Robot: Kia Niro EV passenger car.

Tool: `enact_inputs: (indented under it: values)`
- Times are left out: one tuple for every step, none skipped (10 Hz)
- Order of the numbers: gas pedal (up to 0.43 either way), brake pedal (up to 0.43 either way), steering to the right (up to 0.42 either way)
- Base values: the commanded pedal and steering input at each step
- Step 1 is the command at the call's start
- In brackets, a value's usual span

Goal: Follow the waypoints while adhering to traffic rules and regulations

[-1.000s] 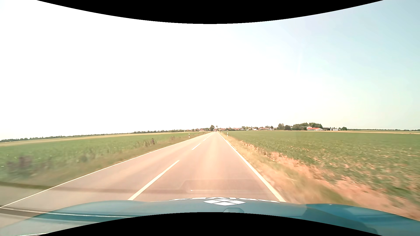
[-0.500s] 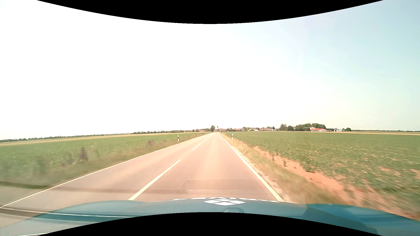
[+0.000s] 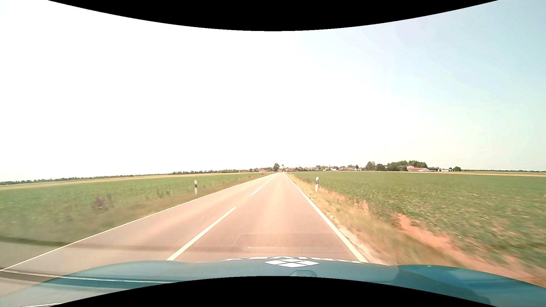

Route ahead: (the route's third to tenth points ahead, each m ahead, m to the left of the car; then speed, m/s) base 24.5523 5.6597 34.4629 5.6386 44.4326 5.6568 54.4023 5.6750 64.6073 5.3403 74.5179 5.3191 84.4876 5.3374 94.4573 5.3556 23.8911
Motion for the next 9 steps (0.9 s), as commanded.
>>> enact_inputs:
  values:
    - [0.240,0.000,-0.002]
    - [0.240,0.000,-0.002]
    - [0.240,0.000,-0.001]
    - [0.240,0.000,-0.001]
    - [0.240,0.000,-0.001]
    - [0.240,0.000,-0.001]
    - [0.240,0.000,-0.001]
    - [0.240,0.000,-0.001]
    - [0.240,0.000,-0.001]
